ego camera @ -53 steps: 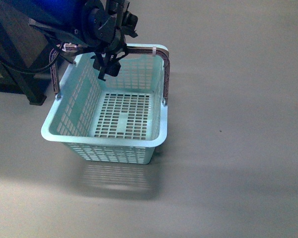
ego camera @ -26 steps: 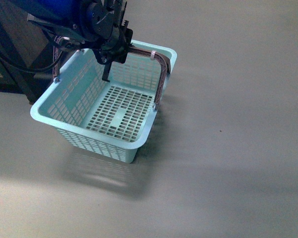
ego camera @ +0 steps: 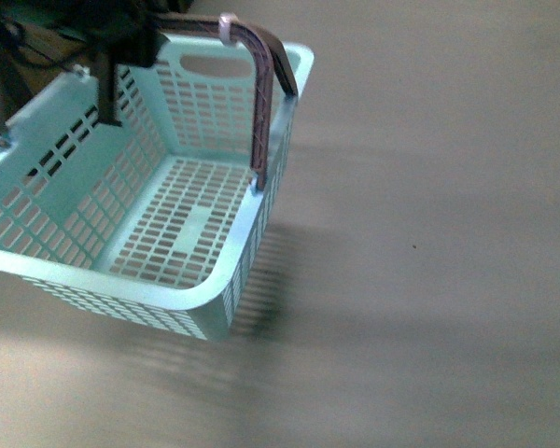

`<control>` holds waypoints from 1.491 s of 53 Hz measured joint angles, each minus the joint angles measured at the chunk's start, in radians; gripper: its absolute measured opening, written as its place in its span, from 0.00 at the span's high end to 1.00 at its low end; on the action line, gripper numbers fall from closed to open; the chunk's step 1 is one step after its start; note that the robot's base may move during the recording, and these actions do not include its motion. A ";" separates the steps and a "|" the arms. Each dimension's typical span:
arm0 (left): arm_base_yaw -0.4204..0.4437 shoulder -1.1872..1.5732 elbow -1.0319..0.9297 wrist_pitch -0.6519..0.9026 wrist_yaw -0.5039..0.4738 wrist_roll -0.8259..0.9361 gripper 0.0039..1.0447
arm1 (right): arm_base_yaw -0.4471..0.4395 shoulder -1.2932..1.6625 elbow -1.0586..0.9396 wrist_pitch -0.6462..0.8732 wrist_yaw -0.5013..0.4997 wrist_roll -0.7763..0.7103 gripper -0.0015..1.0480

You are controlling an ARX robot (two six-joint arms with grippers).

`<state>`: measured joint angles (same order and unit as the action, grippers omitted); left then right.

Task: Pick lemon and mango into basket

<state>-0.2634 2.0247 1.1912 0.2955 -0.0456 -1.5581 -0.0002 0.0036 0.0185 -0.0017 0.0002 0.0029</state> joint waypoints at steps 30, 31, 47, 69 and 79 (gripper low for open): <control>0.101 -0.862 -0.417 -0.289 0.103 -0.059 0.96 | 0.000 0.000 0.000 0.000 0.000 0.000 0.08; 0.103 -0.883 -0.417 -0.296 0.106 -0.059 0.96 | 0.000 0.000 0.000 0.000 0.000 0.000 0.08; 0.113 -0.905 -0.420 -0.298 0.095 -0.041 0.96 | 0.000 0.000 0.000 0.000 0.000 0.000 0.08; 0.113 -0.904 -0.424 -0.303 0.098 -0.041 0.96 | 0.000 0.000 0.000 0.000 0.000 0.000 0.08; 0.113 -0.904 -0.424 -0.303 0.098 -0.042 0.96 | 0.000 0.000 0.000 0.000 0.000 0.000 0.08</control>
<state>-0.1501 1.1206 0.7670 -0.0071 0.0528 -1.5997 -0.0002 0.0036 0.0185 -0.0017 0.0006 0.0029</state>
